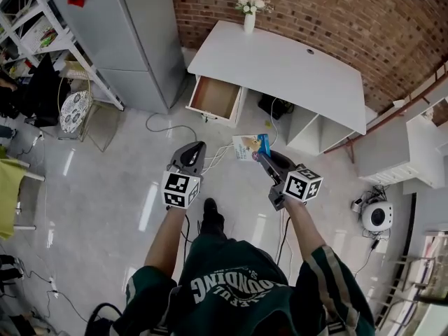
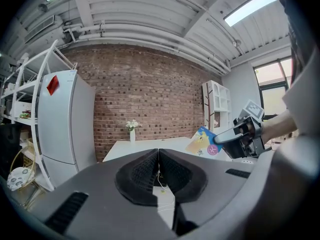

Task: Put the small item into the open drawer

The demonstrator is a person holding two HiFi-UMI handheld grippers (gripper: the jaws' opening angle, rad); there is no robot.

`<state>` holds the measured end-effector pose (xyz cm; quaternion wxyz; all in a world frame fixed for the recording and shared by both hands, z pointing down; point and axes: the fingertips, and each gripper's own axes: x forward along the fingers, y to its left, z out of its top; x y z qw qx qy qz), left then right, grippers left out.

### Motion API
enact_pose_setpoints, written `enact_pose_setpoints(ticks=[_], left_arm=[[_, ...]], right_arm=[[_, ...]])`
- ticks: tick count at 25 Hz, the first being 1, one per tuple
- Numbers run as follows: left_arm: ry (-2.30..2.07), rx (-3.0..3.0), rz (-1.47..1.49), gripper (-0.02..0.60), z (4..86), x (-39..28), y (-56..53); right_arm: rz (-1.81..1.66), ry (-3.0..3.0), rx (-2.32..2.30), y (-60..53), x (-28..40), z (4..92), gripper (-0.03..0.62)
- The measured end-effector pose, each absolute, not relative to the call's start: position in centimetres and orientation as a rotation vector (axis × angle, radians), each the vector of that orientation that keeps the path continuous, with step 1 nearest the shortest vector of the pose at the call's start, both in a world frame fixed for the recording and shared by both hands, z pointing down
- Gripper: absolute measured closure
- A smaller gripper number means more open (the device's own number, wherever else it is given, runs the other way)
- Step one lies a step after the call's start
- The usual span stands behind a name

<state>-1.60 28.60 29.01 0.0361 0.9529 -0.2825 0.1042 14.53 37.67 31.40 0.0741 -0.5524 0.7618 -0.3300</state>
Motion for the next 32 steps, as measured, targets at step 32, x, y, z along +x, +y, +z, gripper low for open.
enact_pose_setpoints(ticks=[32], left_arm=[[-0.801,2.892,0.399,0.566,32.5,-0.3,7.0]], right_arm=[[-1.072,2.277,-1.725,14.8,16.3,34.2,0.485]])
